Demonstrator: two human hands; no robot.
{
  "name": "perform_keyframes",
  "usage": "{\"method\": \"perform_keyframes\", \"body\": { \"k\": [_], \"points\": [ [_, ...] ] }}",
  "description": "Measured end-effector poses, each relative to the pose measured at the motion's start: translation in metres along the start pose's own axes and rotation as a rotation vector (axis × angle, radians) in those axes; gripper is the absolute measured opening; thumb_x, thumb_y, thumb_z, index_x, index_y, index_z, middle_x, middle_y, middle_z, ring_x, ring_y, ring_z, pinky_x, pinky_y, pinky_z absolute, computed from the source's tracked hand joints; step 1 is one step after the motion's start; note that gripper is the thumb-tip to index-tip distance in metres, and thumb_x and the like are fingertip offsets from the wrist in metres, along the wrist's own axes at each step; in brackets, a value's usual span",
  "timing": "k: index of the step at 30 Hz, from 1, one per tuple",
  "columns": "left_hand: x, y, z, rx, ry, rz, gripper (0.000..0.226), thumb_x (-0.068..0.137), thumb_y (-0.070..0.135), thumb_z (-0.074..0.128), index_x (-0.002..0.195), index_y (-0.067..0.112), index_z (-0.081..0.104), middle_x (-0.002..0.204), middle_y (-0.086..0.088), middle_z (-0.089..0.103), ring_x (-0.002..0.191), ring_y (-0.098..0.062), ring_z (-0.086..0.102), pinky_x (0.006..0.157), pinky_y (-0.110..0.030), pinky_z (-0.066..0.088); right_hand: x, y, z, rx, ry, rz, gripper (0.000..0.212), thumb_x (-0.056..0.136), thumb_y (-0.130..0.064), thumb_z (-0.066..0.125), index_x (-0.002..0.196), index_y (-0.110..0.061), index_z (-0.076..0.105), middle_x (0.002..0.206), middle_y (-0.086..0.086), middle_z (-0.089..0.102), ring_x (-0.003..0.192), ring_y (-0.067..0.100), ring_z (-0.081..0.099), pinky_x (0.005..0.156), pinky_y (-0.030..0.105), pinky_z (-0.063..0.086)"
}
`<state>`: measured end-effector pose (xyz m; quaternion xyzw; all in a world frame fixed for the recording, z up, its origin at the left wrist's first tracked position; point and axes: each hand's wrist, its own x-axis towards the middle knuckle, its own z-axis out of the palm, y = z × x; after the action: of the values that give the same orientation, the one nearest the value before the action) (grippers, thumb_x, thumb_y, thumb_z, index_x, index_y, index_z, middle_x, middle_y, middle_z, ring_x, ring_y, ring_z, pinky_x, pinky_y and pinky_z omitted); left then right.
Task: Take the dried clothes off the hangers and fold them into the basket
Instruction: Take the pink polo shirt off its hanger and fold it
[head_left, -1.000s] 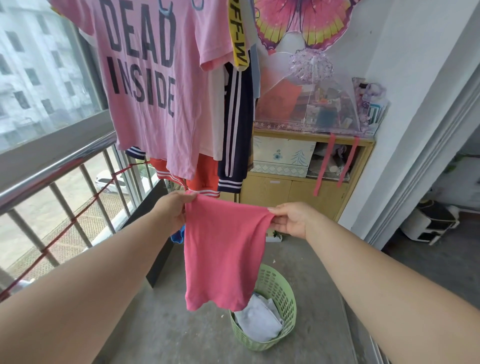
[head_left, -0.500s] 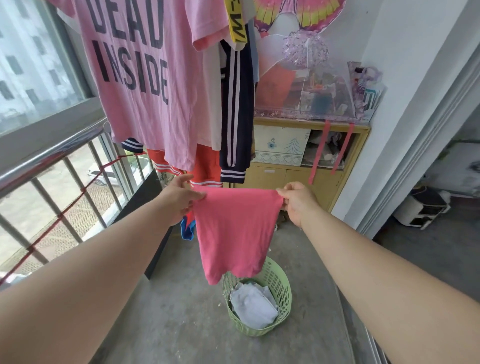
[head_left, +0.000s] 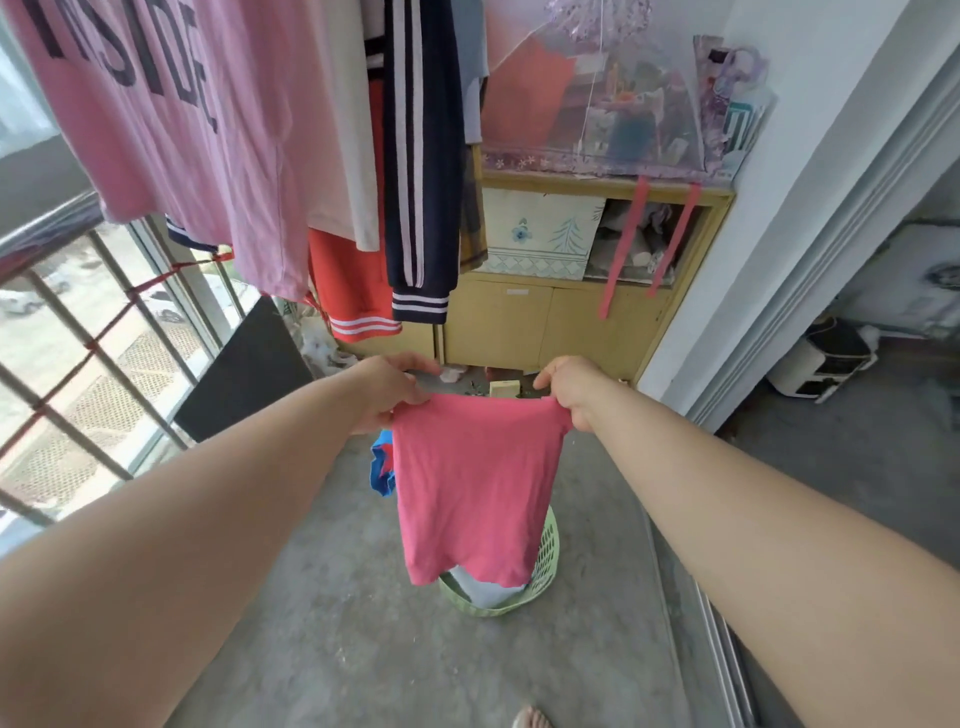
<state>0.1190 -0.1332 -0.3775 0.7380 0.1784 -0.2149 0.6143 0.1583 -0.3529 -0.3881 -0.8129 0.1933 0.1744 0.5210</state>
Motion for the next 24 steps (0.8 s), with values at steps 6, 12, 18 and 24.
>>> {"method": "perform_keyframes", "body": {
  "k": [6, 12, 18, 24],
  "points": [
    [0.043, -0.034, 0.021, 0.077, -0.07, -0.097, 0.021, 0.09, -0.002, 0.057, 0.098, 0.016, 0.065, 0.103, -0.004, 0.055, 0.085, -0.018, 0.059, 0.083, -0.035, 0.052, 0.025, 0.03, 0.0, -0.123, -0.001, 0.015, 0.042, 0.095, 0.008, 0.027, 0.073, -0.009, 0.057, 0.133, 0.021, 0.052, 0.082, 0.025, 0.05, 0.066, 0.029, 0.04],
    [0.082, -0.069, 0.04, 0.381, -0.166, -0.166, 0.047, 0.052, 0.02, 0.089, 0.096, 0.024, 0.074, 0.111, -0.006, 0.07, 0.11, -0.027, 0.062, 0.101, -0.041, 0.048, 0.064, 0.072, 0.005, -0.176, -0.044, 0.084, 0.045, 0.093, 0.008, 0.025, 0.068, -0.009, 0.059, 0.118, 0.018, 0.053, 0.084, 0.028, 0.053, 0.05, 0.031, 0.037],
    [0.113, -0.089, 0.078, 0.938, -0.214, -0.135, 0.051, 0.068, 0.021, 0.082, 0.115, 0.033, 0.066, 0.106, 0.002, 0.064, 0.094, -0.021, 0.058, 0.074, -0.027, 0.049, 0.099, 0.11, 0.014, -0.217, -0.32, 0.101, 0.019, 0.082, 0.005, 0.053, 0.067, -0.006, 0.053, 0.068, 0.008, 0.047, 0.059, 0.019, 0.042, 0.054, 0.025, 0.031],
    [0.145, -0.135, 0.114, 1.308, -0.306, -0.057, 0.036, 0.083, 0.021, 0.065, 0.119, 0.02, 0.064, 0.103, -0.003, 0.062, 0.085, -0.016, 0.049, 0.049, -0.006, 0.025, 0.121, 0.151, 0.01, -0.975, -0.608, -0.136, 0.055, 0.074, -0.029, 0.08, 0.124, -0.013, 0.062, 0.092, -0.003, 0.034, 0.11, 0.023, 0.048, 0.096, 0.021, 0.037]
  ]
}}
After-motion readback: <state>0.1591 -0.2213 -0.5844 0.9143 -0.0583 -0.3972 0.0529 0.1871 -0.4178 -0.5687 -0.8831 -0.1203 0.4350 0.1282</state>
